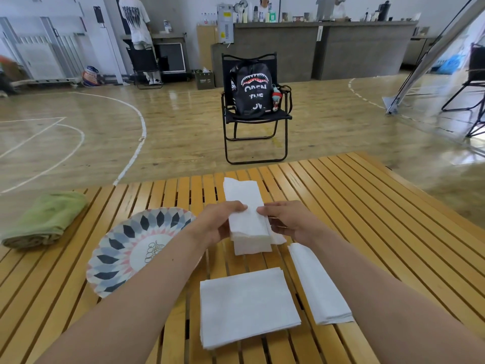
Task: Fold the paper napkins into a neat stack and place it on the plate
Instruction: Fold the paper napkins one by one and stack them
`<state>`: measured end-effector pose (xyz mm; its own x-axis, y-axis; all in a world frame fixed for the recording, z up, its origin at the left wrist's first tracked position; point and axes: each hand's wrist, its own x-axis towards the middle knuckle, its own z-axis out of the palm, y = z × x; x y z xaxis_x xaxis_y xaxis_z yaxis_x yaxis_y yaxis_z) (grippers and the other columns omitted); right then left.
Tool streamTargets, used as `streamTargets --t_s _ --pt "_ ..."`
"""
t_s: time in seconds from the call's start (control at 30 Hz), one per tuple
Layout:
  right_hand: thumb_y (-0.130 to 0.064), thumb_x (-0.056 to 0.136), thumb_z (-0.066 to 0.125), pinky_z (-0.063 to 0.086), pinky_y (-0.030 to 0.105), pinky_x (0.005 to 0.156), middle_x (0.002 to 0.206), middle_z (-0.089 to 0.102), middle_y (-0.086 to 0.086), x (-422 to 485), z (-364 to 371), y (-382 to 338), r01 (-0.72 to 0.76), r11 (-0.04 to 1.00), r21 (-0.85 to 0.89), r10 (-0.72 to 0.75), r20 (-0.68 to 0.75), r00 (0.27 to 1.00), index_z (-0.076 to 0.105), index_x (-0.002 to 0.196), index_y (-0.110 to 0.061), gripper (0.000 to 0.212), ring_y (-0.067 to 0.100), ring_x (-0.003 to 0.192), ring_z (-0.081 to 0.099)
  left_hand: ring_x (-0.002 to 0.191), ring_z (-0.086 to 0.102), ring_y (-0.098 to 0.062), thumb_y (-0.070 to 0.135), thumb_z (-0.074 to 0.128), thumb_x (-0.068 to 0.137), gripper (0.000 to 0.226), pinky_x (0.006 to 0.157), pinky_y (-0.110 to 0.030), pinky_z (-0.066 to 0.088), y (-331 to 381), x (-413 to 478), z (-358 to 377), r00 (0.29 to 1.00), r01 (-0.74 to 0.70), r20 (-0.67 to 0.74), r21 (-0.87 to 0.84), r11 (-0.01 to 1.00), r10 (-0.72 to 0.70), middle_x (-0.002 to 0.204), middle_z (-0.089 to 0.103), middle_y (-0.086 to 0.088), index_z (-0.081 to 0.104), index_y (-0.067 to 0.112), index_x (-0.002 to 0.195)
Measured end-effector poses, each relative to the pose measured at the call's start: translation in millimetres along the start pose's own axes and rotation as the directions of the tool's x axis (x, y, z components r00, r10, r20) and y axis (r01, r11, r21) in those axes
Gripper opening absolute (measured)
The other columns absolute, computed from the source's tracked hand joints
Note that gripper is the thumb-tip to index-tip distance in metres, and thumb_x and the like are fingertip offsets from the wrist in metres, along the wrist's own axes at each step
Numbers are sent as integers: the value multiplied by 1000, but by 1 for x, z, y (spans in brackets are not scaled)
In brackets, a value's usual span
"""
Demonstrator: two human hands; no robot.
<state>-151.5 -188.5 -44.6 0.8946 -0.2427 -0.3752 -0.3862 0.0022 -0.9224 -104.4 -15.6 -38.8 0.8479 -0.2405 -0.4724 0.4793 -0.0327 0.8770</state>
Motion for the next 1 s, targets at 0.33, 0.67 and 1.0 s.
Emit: streamTargets --t_s 0.33,0.67,1.0 --pt "-39 84 78 61 37 78 103 77 13 -57 -6 -18 -55 966 251 -1 220 975 70 117 -8 46 28 94 74 93 70 -30 9 70 89 31 65 -33 62 14 -59 -4 989 19 150 -146 989 3 111 71 -19 59 3 117" --pt "-9 86 71 54 50 95 114 68 24 -91 -5 9 -90 940 330 34 173 984 67 112 2 29 37 97 63 93 71 -23 28 81 80 54 67 -31 60 -17 -96 1 990 -137 44 109 984 133 107 73 -6 59 8 125" --pt "-18 84 76 59 39 78 110 75 17 -107 -14 4 -108 959 263 23 307 952 63 124 -4 45 31 96 73 99 68 -26 34 84 73 62 85 -36 58 -11 -103 -32 989 -26 143 21 999 23 110 72 -13 60 8 124"
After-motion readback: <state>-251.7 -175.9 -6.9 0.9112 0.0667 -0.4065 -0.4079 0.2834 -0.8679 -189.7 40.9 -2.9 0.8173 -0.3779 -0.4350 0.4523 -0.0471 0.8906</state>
